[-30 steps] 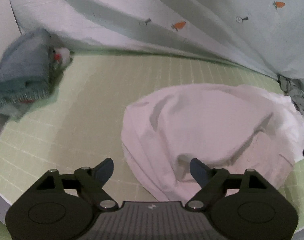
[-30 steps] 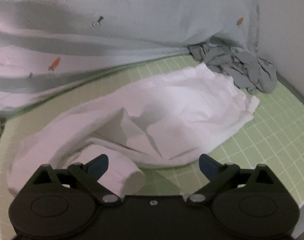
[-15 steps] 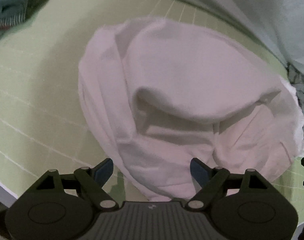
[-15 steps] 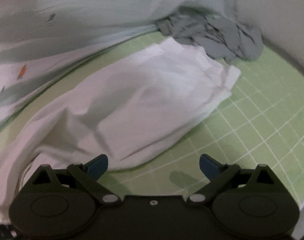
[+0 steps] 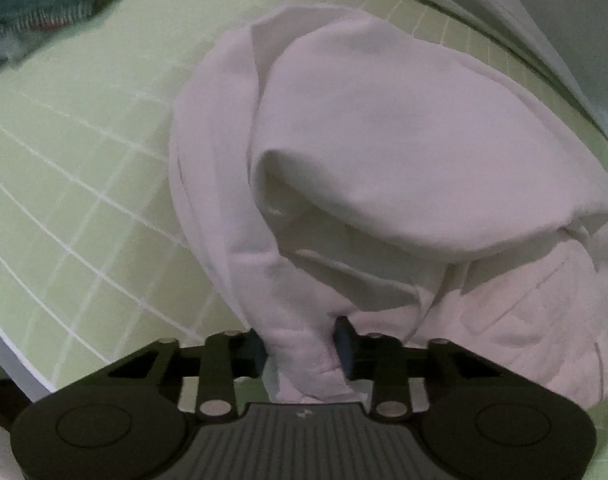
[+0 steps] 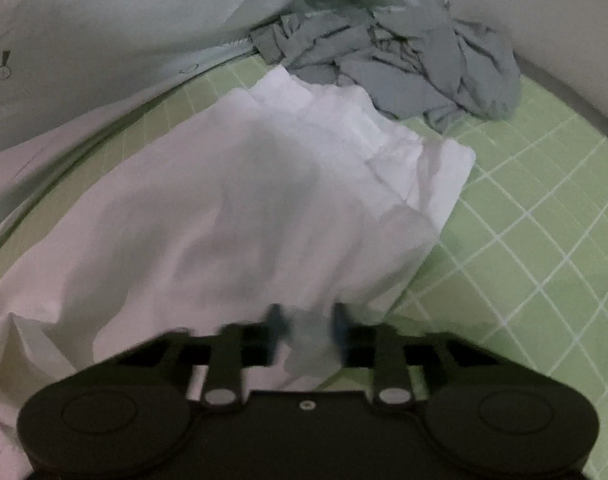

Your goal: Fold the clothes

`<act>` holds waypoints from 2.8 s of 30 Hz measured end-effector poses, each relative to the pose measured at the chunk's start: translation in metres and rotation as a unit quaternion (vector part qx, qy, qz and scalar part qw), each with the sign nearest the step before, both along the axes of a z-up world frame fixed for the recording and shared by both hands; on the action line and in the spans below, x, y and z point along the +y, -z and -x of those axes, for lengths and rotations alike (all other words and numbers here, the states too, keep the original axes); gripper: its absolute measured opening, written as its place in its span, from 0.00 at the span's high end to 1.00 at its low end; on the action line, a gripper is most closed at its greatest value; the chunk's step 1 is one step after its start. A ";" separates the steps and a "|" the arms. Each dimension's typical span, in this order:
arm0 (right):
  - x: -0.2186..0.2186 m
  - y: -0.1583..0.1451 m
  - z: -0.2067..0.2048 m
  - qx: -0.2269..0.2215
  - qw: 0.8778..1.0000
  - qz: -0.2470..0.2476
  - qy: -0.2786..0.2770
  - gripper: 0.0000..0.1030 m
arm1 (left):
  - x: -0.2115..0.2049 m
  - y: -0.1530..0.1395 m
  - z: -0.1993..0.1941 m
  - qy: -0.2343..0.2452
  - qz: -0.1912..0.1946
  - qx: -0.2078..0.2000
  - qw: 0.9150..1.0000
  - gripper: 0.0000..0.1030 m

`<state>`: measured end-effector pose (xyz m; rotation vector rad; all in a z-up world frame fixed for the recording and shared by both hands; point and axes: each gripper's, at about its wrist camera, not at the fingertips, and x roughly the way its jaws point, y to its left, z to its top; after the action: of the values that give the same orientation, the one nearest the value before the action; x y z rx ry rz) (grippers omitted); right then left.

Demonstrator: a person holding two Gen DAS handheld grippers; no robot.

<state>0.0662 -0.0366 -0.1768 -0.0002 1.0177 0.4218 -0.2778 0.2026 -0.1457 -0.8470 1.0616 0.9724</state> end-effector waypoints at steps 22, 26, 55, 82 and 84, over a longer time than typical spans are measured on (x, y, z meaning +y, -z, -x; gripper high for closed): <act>0.002 -0.143 0.079 -0.176 0.977 -0.120 0.032 0.97 | 0.172 -0.041 0.123 -0.138 -0.162 0.046 0.976 0.85; 0.030 -0.162 0.069 -0.209 0.971 -0.114 0.014 0.97 | 0.204 -0.046 0.123 -0.147 -0.168 0.033 0.974 0.85; 0.183 -0.250 -0.050 -0.411 0.905 -0.100 -0.032 0.96 | 0.311 -0.106 -0.003 -0.059 -0.261 -0.036 0.963 0.77; 0.012 -0.015 0.116 -0.001 0.998 0.006 0.059 0.01 | 0.153 -0.020 0.085 -0.102 -0.069 -0.057 0.991 0.10; 0.004 -0.011 0.120 0.011 0.997 -0.007 0.070 0.01 | 0.144 -0.022 0.082 -0.090 -0.070 -0.061 0.992 0.10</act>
<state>-0.0534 -0.0329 -0.1656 0.0875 1.0291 0.3002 -0.3600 0.3466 -0.1232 -0.8846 0.8122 1.1193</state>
